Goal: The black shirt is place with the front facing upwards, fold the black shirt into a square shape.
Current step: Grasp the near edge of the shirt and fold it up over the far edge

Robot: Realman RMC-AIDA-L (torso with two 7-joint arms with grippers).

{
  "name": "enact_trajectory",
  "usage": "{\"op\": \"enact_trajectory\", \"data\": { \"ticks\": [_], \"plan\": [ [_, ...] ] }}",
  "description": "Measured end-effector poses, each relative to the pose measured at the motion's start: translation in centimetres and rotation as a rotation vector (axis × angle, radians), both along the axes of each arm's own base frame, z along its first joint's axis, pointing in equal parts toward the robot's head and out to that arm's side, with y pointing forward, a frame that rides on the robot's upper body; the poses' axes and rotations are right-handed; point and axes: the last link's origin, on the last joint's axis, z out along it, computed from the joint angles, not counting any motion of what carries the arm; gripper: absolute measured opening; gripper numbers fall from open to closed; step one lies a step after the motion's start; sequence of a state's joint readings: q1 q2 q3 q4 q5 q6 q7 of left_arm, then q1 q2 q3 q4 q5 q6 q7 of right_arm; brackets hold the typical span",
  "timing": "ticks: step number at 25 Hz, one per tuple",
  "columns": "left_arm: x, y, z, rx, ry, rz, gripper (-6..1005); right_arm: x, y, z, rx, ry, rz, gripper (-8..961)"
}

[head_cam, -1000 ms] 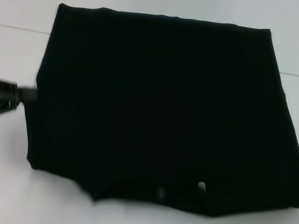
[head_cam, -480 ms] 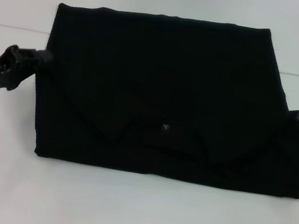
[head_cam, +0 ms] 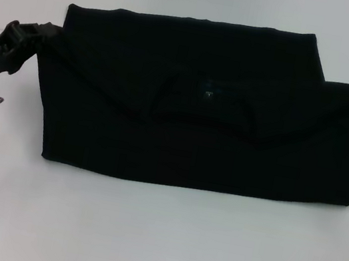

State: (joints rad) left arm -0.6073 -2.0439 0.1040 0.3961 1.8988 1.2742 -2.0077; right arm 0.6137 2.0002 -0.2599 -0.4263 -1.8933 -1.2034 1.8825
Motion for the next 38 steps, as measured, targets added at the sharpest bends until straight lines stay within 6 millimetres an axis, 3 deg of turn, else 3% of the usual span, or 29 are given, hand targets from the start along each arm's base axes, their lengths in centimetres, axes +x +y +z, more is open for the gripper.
{"op": "enact_trajectory", "data": {
  "ticks": [6,32,38],
  "plan": [
    [0.0,0.8,-1.6,0.011,0.049,0.044,32,0.2,0.8,-1.9,-0.004,-0.08,-0.054,53],
    [1.3,3.4,-4.2,0.033,0.213,0.101,38,-0.4,3.1,-4.2,0.072,-0.224,-0.13,66],
    [1.9,3.5,-5.1,0.055,0.249,0.087,40,-1.0,3.3,-5.0,0.07,-0.292,-0.083,69]
  ]
}}
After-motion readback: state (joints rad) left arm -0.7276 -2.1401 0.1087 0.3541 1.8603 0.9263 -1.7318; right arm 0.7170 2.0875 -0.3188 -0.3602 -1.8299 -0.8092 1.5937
